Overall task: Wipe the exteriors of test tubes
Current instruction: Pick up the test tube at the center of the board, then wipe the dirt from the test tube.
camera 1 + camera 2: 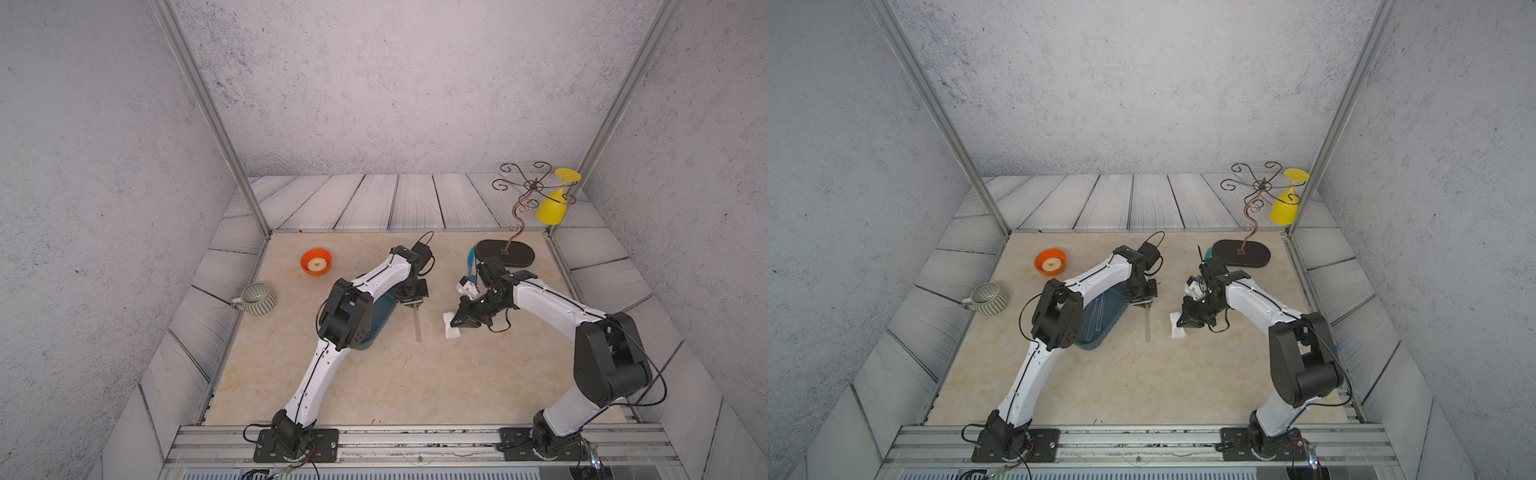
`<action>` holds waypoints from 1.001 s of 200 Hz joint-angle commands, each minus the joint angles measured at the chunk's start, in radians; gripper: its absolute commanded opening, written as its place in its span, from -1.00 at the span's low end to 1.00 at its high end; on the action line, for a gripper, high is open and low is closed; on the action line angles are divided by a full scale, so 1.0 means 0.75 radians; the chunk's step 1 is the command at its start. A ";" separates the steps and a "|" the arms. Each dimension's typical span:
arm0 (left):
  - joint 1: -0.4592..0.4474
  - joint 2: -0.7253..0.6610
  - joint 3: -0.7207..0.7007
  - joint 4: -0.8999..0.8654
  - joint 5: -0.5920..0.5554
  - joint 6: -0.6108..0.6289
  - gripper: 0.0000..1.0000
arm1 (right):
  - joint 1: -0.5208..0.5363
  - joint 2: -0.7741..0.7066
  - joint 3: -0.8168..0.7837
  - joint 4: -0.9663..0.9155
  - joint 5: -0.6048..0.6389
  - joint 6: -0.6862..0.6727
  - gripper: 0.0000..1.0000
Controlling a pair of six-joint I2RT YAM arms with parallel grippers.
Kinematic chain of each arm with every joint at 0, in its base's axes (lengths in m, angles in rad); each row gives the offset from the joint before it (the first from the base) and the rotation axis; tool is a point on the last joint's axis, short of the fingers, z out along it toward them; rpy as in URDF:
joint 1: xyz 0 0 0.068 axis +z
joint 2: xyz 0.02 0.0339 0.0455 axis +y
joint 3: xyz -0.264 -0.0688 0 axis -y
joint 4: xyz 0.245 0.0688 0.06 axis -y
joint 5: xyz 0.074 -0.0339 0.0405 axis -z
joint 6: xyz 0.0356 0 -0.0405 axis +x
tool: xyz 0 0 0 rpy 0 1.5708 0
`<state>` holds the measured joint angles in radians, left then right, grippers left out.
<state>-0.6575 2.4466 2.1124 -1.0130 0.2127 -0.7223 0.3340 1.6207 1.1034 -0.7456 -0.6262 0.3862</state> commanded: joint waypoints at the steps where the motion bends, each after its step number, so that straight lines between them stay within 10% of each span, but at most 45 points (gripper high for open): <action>1: -0.007 -0.008 -0.089 -0.012 0.052 0.040 -0.59 | -0.008 -0.057 -0.054 -0.027 0.002 -0.016 -0.95; 200: -0.072 -0.538 -0.522 0.212 0.171 -0.123 -0.63 | 0.204 0.011 -0.017 0.304 -0.128 0.340 -0.95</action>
<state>-0.7101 2.0640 1.7248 -0.8619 0.3599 -0.8127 0.4751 1.7054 1.0744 -0.5041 -0.6914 0.6117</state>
